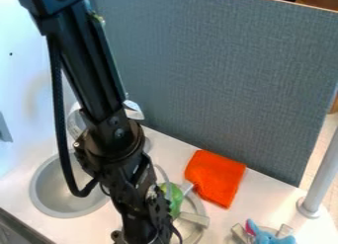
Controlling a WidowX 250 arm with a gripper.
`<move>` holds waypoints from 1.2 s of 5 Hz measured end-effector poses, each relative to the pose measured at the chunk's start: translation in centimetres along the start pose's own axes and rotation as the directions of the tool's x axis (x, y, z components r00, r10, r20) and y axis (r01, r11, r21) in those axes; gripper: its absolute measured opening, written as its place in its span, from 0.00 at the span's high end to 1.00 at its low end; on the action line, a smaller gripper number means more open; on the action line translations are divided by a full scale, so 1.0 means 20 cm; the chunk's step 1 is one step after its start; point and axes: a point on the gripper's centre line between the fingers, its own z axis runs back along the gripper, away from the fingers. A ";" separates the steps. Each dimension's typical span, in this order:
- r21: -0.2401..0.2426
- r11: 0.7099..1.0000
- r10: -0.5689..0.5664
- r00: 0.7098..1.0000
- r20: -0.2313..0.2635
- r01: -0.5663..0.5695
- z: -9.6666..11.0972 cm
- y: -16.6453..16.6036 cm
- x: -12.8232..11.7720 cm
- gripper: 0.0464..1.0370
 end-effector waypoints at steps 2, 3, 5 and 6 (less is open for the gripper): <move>0.042 0.999 0.001 1.000 0.022 -0.002 0.04 0.02 -0.03 0.04; 0.103 0.994 -0.051 0.998 0.035 0.047 0.07 -0.01 -0.03 0.04; 0.179 0.974 -0.137 0.990 -0.019 0.139 -0.01 -0.06 0.06 0.04; 0.180 0.972 -0.151 0.988 -0.022 0.152 -0.03 -0.06 0.08 0.04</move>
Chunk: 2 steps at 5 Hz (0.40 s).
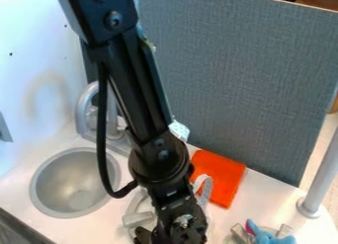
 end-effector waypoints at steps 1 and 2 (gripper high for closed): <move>-0.013 1.000 -0.002 1.000 -0.005 0.002 0.00 0.04 0.00 0.04; -0.021 1.000 0.002 1.000 0.002 -0.002 0.00 0.06 0.03 0.04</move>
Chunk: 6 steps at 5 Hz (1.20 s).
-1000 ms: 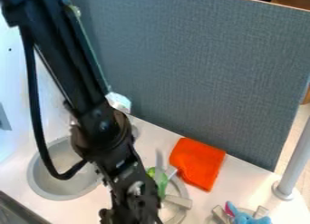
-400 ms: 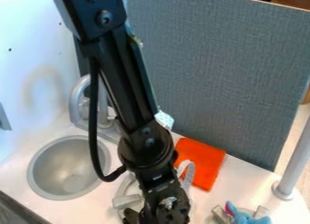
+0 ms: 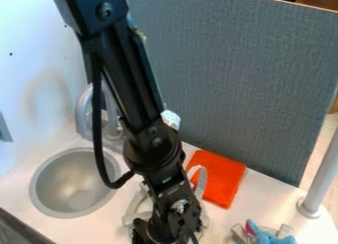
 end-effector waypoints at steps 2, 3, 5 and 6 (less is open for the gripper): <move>-0.044 0.999 -0.003 0.999 -0.032 0.002 -0.05 0.02 0.03 0.04; -0.076 0.997 -0.018 0.999 -0.038 0.015 -0.07 0.00 0.04 0.04; -0.093 0.995 -0.036 0.998 -0.051 0.031 -0.12 -0.01 0.06 0.08; -0.098 0.995 -0.042 0.998 -0.057 0.036 -0.14 -0.01 0.07 0.34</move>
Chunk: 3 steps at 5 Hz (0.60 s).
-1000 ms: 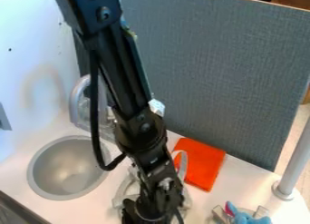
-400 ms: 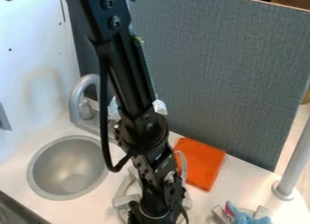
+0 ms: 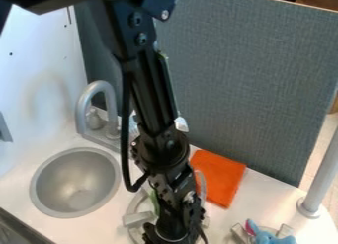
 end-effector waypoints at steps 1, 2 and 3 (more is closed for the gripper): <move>-0.003 1.000 -0.005 1.000 0.003 0.005 0.00 0.00 0.01 0.53; -0.032 0.999 0.002 1.000 -0.008 -0.002 -0.01 -0.01 -0.05 0.60; -0.071 0.997 0.036 0.997 0.073 -0.031 0.12 0.01 -0.08 0.60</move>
